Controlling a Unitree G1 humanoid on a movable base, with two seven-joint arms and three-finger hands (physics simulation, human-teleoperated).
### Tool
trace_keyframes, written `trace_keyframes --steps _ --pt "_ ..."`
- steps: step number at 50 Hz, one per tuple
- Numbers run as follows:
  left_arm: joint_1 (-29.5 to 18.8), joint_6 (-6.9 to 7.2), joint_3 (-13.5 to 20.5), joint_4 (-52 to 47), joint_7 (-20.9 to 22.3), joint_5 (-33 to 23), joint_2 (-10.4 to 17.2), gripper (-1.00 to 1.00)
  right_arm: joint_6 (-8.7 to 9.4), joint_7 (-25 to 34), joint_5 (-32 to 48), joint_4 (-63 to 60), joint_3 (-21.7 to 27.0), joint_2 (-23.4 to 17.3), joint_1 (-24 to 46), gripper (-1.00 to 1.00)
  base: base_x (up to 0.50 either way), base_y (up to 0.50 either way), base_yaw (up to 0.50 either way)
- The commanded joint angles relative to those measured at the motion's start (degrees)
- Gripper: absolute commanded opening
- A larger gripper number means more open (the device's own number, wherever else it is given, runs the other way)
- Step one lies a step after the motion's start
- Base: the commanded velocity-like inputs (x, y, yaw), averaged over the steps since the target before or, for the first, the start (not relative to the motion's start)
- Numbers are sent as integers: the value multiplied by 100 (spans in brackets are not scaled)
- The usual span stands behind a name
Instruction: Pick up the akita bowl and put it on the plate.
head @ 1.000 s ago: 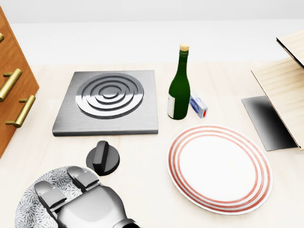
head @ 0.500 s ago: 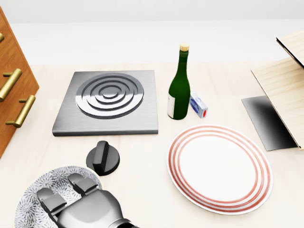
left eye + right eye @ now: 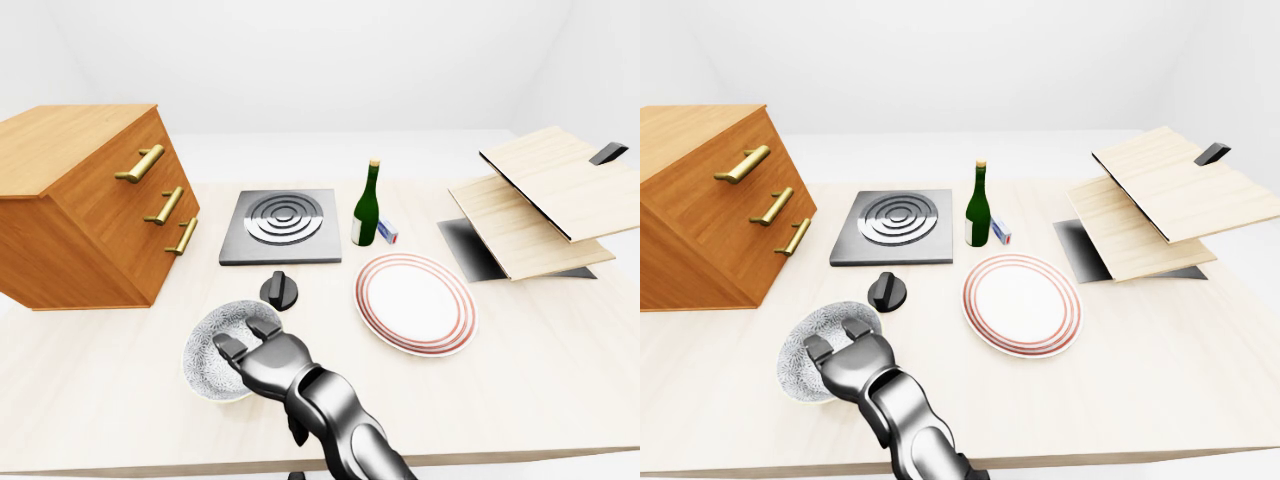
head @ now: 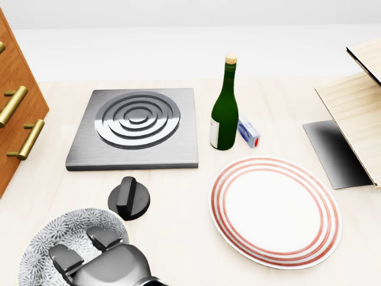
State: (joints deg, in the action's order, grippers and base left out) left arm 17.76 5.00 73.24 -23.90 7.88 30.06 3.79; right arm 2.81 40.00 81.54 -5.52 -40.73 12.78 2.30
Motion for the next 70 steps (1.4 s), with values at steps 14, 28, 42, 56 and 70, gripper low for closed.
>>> trace_keyframes --steps 14,28,42,56,70 --pt "3 0 -2 2 -17 19 0 100 -22 0 -79 174 43 27 18 100 0 0 0" --pt "2 0 -2 3 -15 26 0 100 -39 0 -101 327 84 46 70 100 0 0 0" --pt "2 0 -3 3 -9 27 1 100 -52 0 -96 500 109 91 90 100 0 0 0" --pt "2 0 -4 2 -3 28 1 100 -52 0 -106 632 116 103 97 100 0 0 0" --pt "2 0 -1 2 -13 30 0 100 -59 0 -130 659 157 108 109 100 0 0 0"
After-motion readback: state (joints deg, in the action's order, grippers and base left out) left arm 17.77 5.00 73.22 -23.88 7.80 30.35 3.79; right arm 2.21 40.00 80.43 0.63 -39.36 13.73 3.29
